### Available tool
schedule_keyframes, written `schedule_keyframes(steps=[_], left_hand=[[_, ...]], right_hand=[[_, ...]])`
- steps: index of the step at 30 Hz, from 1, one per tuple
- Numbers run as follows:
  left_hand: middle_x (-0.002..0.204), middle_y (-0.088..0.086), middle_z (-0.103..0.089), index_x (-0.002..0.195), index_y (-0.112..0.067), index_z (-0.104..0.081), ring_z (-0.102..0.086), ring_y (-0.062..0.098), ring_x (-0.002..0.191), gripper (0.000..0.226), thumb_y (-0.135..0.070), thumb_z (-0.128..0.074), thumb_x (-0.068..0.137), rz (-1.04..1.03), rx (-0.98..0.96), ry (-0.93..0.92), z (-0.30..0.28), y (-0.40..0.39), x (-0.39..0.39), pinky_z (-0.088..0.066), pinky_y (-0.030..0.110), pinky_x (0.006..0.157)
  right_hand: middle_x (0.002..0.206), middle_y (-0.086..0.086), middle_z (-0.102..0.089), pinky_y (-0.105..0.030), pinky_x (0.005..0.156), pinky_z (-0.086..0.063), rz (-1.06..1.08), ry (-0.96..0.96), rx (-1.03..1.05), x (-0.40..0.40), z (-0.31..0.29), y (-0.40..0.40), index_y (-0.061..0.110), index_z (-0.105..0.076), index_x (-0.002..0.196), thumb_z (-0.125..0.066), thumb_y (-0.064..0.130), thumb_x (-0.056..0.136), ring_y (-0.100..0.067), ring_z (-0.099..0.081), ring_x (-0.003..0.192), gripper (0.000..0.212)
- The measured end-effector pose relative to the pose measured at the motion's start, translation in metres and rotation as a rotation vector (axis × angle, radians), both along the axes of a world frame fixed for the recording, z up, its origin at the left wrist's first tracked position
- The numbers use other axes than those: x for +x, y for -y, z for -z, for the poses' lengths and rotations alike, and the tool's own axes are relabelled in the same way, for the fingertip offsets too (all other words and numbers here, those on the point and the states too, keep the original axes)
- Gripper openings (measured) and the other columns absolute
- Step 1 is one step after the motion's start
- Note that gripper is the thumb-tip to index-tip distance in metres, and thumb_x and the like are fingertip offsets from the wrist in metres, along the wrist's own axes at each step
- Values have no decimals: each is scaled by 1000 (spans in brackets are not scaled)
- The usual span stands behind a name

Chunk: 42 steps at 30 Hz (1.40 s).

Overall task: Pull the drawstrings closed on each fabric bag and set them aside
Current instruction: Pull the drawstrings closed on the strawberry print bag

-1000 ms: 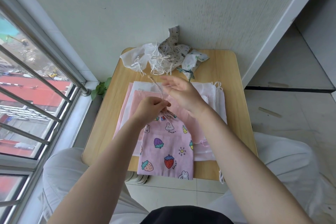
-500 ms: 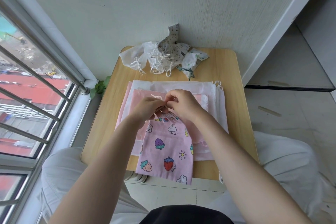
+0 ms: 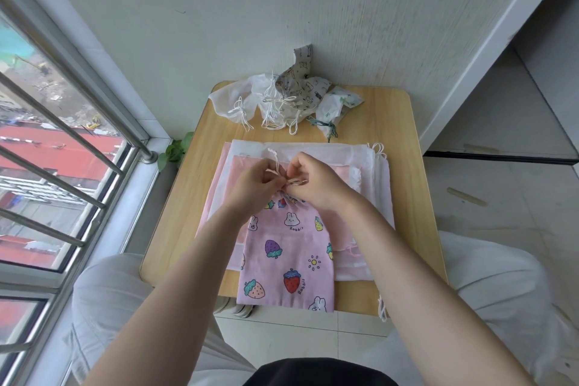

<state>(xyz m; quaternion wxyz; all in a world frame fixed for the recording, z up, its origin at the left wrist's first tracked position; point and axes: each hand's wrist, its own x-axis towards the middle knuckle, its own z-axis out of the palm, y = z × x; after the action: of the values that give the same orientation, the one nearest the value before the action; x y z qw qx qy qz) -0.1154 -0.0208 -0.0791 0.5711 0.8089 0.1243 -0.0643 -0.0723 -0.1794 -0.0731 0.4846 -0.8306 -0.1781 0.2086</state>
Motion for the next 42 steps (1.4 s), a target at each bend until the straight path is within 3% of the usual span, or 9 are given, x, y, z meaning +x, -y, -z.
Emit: schedule_keyframes(steps=[4, 9, 13, 16, 22, 27, 32, 35, 42], left_hand=[[82, 0, -74, 94, -14, -60, -65, 13, 70, 9, -15, -68, 90, -3, 159, 5, -1, 1, 4, -48, 27, 63], [78, -3, -75, 89, -17, -61, -70, 20, 74, 13, -22, -72, 86, -45, 242, -8, -2, 0, 6, -55, 36, 67], [75, 8, -74, 78, -11, -70, -73, 27, 73, 10, -14, -80, 78, -129, 127, -13, -6, -1, 6, -60, 47, 77], [76, 20, -73, 78, 4, -71, -70, 20, 63, 17, -9, -83, 75, -190, 23, -16, -13, 1, 2, -61, 32, 71], [66, 14, -66, 80, 5, -74, -53, 14, 56, 31, -26, -77, 83, -141, 134, -110, -13, -2, 1, -44, 14, 51], [55, 7, -60, 71, 2, -72, -47, 13, 48, 43, -39, -76, 82, -178, 146, -116, -8, 2, 4, -39, 23, 51], [59, 2, -64, 76, -16, -77, -50, 9, 49, 15, -28, -74, 84, -42, 165, -156, -10, 5, 5, -45, 21, 52], [60, 0, -65, 73, -22, -76, -49, 7, 49, 13, -27, -74, 85, -3, 230, -130, -9, 6, 5, -42, 17, 49], [64, -3, -61, 74, -14, -70, -48, 8, 55, 20, -27, -64, 89, 90, 498, -44, -7, 9, 7, -33, 14, 47]], right_hand=[[78, 3, -64, -44, 75, -55, 22, 136, -90, -2, -1, -6, 28, -51, 72, -65, 2, 78, -23, -65, 78, 30], [65, 5, -59, -38, 65, -53, 59, 230, -153, -1, -4, -9, 28, -49, 65, -66, -2, 76, -18, -59, 65, 36], [59, 3, -53, -35, 60, -49, 81, 253, -122, -2, -3, -8, 22, -55, 67, -68, -1, 75, -20, -51, 59, 28], [56, 6, -53, -36, 59, -49, 115, 264, -91, -3, 1, -8, 24, -55, 66, -69, 1, 76, -20, -54, 58, 29], [70, 5, -63, -35, 67, -55, 144, 269, -71, -5, 6, -10, 23, -62, 76, -71, 8, 82, -16, -61, 70, 18], [69, 11, -61, -34, 68, -56, 148, 289, -62, -6, 7, -9, 17, -66, 80, -69, 6, 83, -13, -61, 69, 11], [75, 8, -66, -36, 71, -56, 202, 268, -35, -5, 12, -5, 17, -67, 82, -70, 7, 83, -14, -64, 74, 10], [78, 9, -66, -32, 73, -56, 189, 262, -33, -6, 13, -6, 15, -70, 88, -68, 8, 84, -12, -64, 77, 8], [103, -11, -62, -39, 78, -50, -74, 446, -406, -3, 8, -13, 8, -65, 105, -52, 3, 88, -28, -59, 94, 21]])
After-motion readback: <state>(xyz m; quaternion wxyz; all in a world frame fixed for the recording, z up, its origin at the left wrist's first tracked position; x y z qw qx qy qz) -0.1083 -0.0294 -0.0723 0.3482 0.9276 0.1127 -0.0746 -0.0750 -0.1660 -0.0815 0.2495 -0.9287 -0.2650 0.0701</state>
